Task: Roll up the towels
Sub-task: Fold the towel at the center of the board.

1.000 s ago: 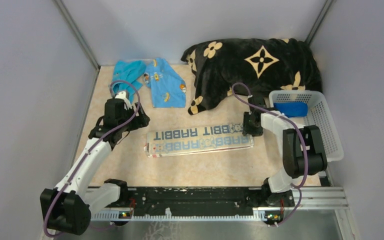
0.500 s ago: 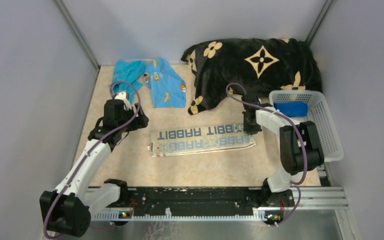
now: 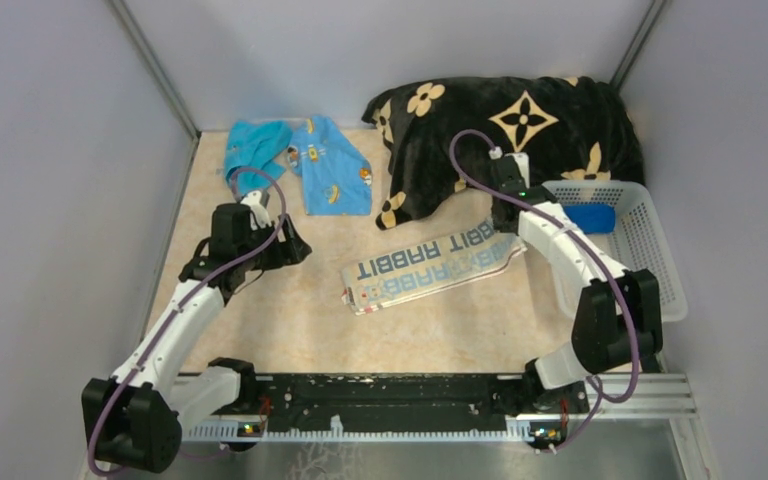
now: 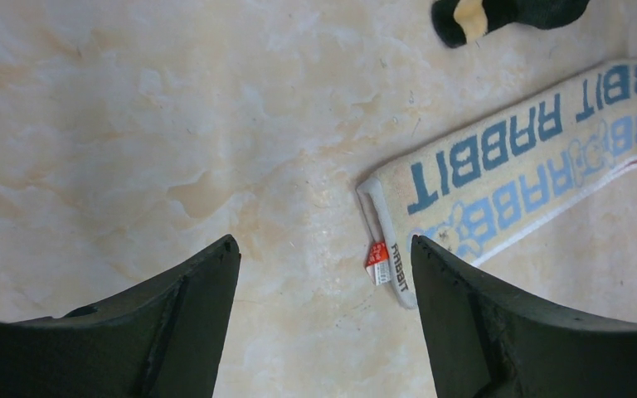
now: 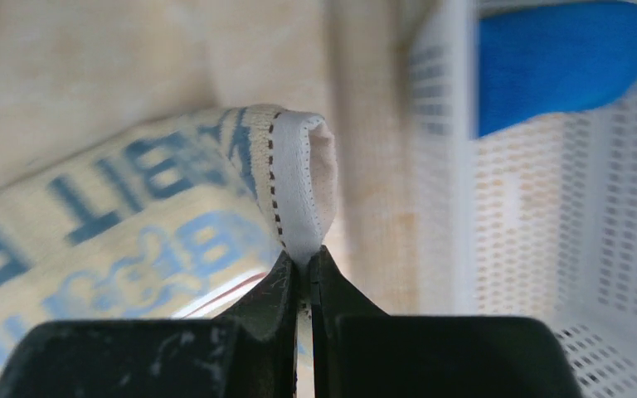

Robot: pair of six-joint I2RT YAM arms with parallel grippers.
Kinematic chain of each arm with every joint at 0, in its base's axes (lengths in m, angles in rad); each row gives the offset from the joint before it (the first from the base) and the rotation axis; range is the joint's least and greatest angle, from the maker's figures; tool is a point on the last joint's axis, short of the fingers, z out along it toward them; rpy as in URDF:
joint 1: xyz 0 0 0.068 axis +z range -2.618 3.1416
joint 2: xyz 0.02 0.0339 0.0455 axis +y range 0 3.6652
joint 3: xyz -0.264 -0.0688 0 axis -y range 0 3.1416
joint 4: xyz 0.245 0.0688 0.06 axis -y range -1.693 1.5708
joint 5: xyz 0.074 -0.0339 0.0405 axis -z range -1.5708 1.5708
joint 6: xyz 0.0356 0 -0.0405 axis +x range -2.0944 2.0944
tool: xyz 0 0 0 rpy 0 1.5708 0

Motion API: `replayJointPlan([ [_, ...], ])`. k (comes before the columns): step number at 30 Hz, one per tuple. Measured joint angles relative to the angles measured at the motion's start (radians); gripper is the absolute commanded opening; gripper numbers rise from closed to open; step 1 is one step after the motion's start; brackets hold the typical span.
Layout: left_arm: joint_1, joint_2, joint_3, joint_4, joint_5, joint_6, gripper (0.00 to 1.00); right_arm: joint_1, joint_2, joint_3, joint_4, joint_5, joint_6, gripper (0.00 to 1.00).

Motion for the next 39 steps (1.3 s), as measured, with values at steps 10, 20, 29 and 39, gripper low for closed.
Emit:
replayJointPlan([
  [10,0.000,0.054,-0.096,0.067,0.161,-0.105,0.77,0.322,0.074,0.047,0.003,-0.377,0.047,0.00],
  [20,-0.009,0.124,-0.248,0.246,0.309,-0.255,0.67,0.525,0.278,0.191,0.008,-0.440,0.135,0.00],
  [29,-0.078,0.262,-0.277,0.406,0.364,-0.351,0.60,0.544,0.344,0.256,-0.001,-0.450,0.212,0.00],
  [39,-0.153,0.383,-0.277,0.489,0.356,-0.391,0.42,0.591,0.375,0.316,-0.014,-0.447,0.235,0.00],
])
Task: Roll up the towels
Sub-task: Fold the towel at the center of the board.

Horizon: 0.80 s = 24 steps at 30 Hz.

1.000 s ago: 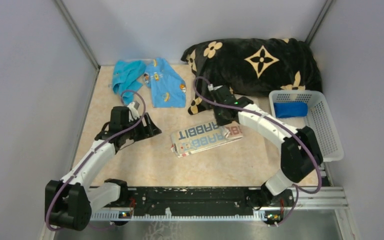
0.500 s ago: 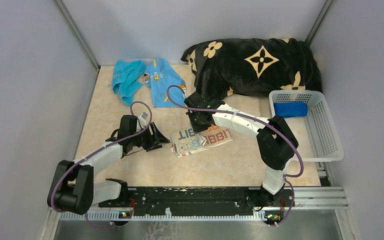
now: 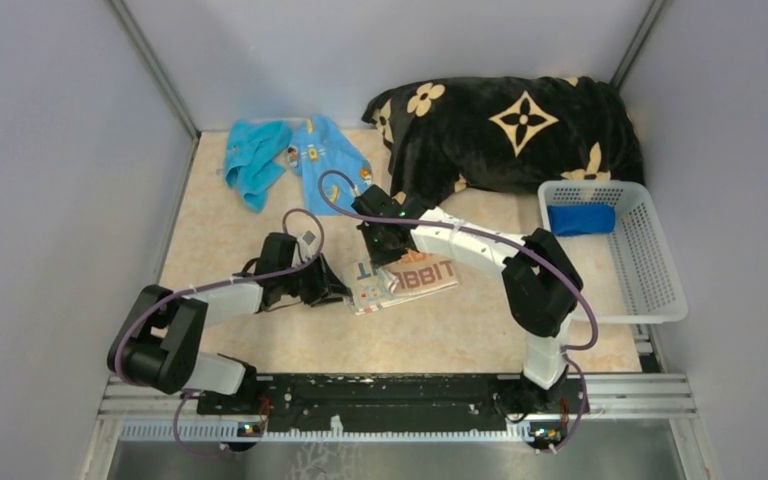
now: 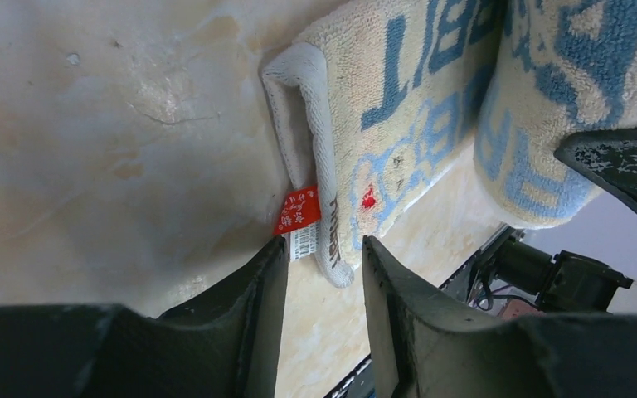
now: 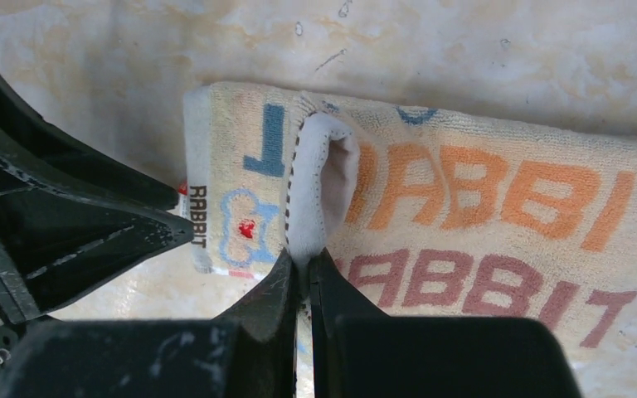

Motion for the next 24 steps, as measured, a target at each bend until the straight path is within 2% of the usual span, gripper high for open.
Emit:
replayJointPlan([
  [5,-0.020,0.030,0.000,0.019,-0.017,-0.006,0.34,0.013,0.021,0.005,0.003,-0.002,0.002,0.00],
  [13,-0.028,0.050,0.000,0.045,-0.019,-0.010,0.32,0.018,0.095,0.004,0.008,-0.003,0.003,0.01],
  [24,-0.043,0.053,0.000,0.051,-0.038,-0.014,0.26,0.018,0.099,0.003,0.068,-0.082,0.030,0.00],
])
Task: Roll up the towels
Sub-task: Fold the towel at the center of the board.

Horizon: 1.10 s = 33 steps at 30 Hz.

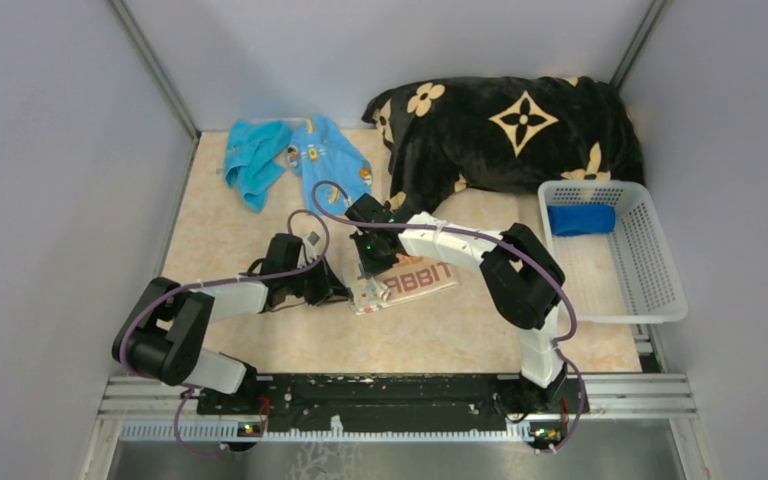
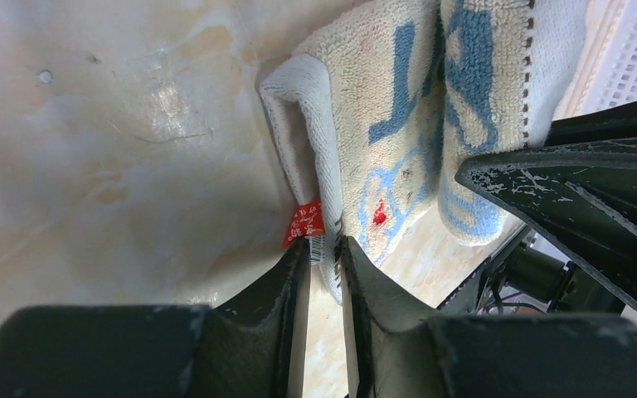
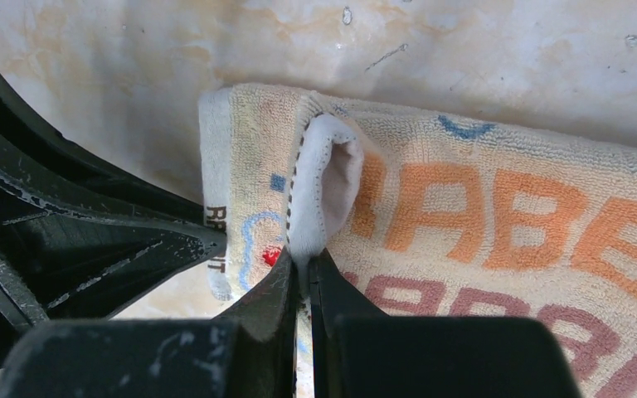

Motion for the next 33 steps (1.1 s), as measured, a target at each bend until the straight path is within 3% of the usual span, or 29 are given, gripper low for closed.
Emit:
replayJointPlan([
  [33,-0.029,-0.001,0.013,-0.017,-0.052,0.006,0.23,0.008,-0.035,0.000,-0.022,0.042,0.014,0.00],
])
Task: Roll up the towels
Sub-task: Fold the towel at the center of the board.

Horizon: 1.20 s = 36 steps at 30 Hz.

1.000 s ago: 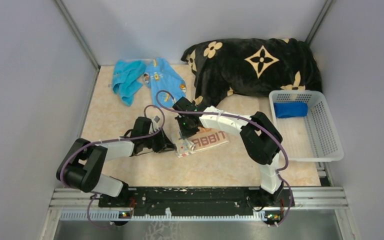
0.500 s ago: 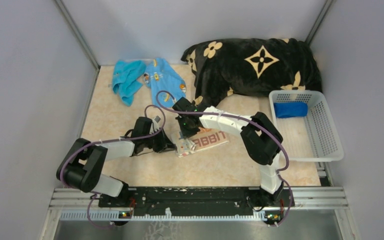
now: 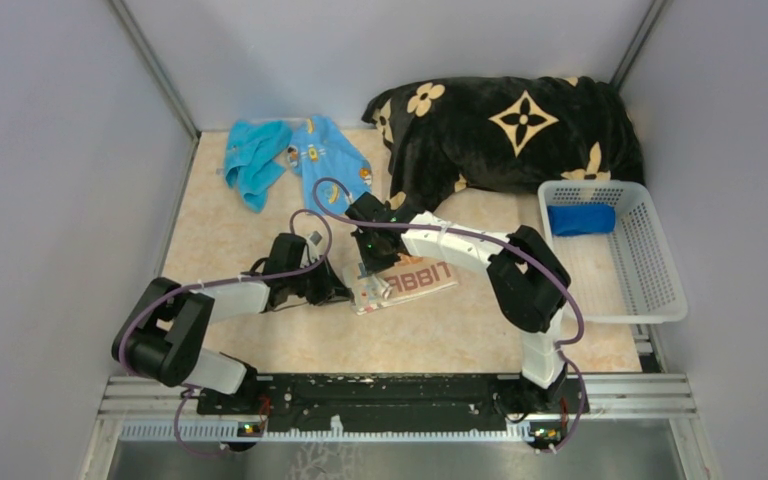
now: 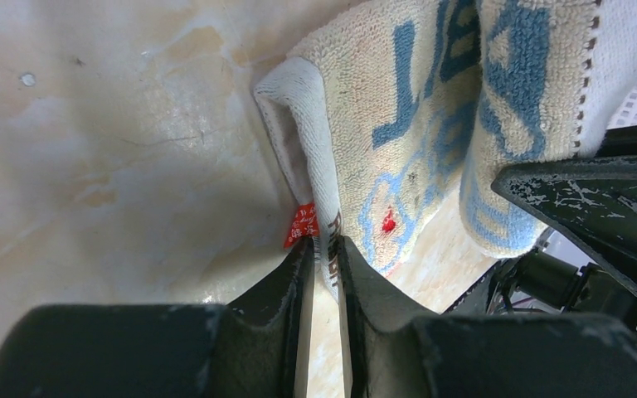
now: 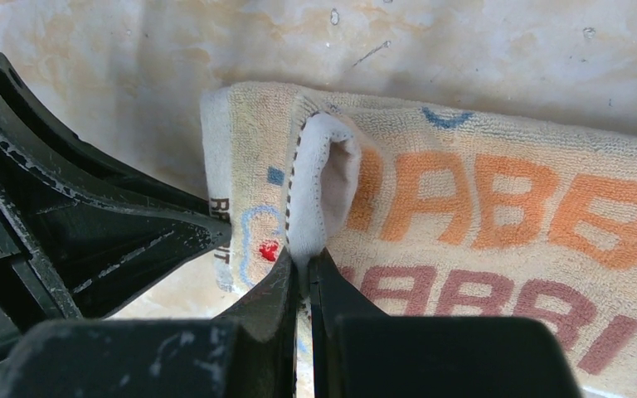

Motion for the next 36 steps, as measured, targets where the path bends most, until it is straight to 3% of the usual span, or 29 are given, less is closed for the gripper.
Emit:
replayJointPlan([
  [12,-0.004,0.000,0.003,-0.005,-0.007,0.002,0.24,0.000,0.000,0.000,0.035,-0.034,0.020,0.02],
  [25,-0.006,-0.084,0.003,-0.093,-0.097,0.007,0.34,0.006,0.003,-0.023,0.080,-0.103,0.010,0.28],
  [28,-0.006,-0.130,-0.003,-0.132,-0.131,0.007,0.36,0.008,-0.014,-0.048,0.092,-0.134,-0.001,0.44],
  [36,-0.011,-0.267,-0.011,-0.231,-0.180,0.010,0.44,-0.008,-0.189,-0.189,0.137,-0.164,-0.024,0.45],
])
